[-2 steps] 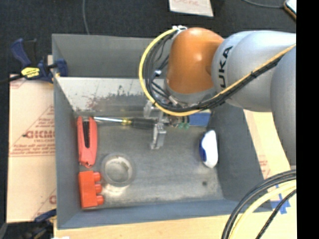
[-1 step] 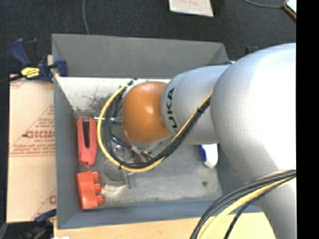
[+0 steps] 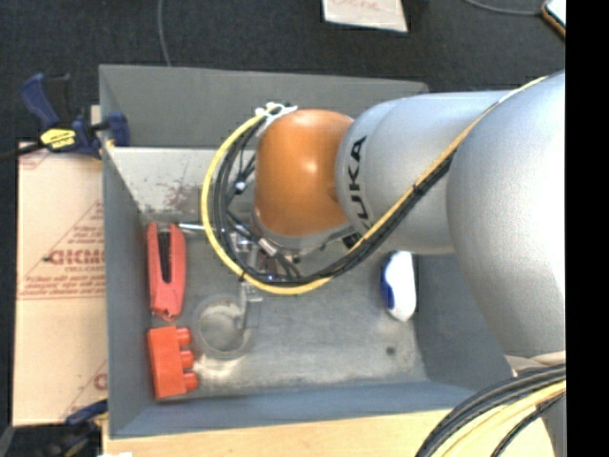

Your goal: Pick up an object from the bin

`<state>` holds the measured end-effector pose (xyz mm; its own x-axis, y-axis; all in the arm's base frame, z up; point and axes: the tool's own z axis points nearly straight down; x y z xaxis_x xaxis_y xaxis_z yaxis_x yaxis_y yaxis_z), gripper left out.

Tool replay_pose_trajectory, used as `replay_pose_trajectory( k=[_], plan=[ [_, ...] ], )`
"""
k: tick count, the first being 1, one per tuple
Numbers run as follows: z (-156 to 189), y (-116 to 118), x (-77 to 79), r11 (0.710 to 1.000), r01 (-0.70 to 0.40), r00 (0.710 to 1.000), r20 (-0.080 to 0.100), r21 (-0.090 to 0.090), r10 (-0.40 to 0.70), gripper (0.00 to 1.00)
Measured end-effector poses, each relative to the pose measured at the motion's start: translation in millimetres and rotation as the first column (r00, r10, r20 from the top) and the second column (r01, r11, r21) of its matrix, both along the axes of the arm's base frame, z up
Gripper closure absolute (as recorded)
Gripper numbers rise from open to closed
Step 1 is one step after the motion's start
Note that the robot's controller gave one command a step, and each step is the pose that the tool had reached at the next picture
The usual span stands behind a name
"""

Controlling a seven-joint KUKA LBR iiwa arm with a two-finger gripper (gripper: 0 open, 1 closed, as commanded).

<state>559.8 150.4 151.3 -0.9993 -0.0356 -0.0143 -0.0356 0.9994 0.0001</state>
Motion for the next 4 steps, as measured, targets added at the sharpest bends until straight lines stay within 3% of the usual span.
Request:
replay_pose_trajectory(
  k=[1,2,3,4],
  plan=[
    [-50.3,3.9,-30.4,0.987,-0.158,0.987,-0.008,-0.003,0.158,0.0],
    [-75.7,-1.0,-12.7,1.0,0.004,1.0,-0.005,0.002,-0.004,0.0],
    [-78.4,-1.6,-26.6,0.993,0.12,0.993,0.001,0.004,-0.12,1.0],
    [-78.4,-1.7,-26.6,0.993,0.121,0.993,0.001,0.004,-0.121,1.0]
  ],
)
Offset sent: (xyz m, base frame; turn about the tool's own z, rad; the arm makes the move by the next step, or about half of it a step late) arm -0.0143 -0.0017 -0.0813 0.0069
